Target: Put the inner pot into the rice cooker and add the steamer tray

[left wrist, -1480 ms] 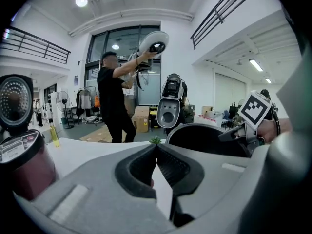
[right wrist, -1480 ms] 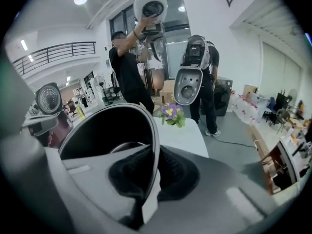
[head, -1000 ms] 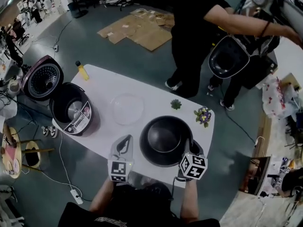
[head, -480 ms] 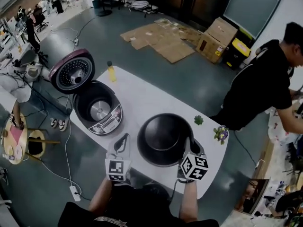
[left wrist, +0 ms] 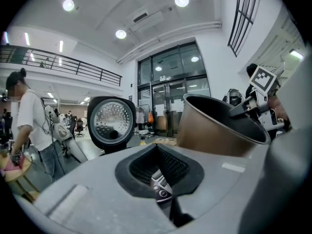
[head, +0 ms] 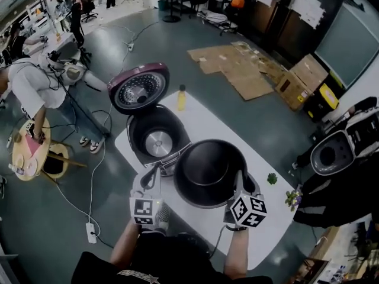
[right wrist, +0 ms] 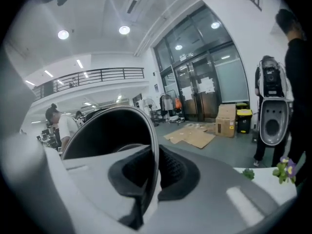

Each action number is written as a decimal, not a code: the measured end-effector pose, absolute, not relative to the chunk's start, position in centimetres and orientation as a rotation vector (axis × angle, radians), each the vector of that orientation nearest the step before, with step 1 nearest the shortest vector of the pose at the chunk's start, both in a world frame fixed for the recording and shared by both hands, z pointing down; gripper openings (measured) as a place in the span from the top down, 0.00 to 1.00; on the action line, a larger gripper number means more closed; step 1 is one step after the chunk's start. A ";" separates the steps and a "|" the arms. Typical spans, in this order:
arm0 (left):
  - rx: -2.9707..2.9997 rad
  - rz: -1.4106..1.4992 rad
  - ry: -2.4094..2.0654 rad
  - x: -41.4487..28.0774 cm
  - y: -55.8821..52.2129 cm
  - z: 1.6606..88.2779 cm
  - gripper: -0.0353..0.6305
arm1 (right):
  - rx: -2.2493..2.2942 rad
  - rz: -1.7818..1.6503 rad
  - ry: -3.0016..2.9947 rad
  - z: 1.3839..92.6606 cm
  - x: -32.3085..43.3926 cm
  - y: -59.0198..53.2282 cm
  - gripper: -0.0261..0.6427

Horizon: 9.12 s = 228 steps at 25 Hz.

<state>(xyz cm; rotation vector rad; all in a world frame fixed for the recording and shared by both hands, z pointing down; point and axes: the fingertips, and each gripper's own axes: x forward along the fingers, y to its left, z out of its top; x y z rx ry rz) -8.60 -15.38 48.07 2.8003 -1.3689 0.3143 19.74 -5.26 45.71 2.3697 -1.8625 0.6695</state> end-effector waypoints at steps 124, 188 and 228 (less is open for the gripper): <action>3.144 0.176 -0.655 -0.2 -7.2 43.5 0.93 | 2.594 0.350 -1.708 43.7 14.1 7.1 0.69; 3.101 0.447 -0.177 4.2 -5.7 52.1 0.93 | 2.732 0.593 -1.264 53.2 13.6 9.3 0.95; 2.728 0.856 -0.612 11.7 -14.0 67.6 0.93 | 2.218 1.285 -1.460 76.5 28.1 -5.4 0.63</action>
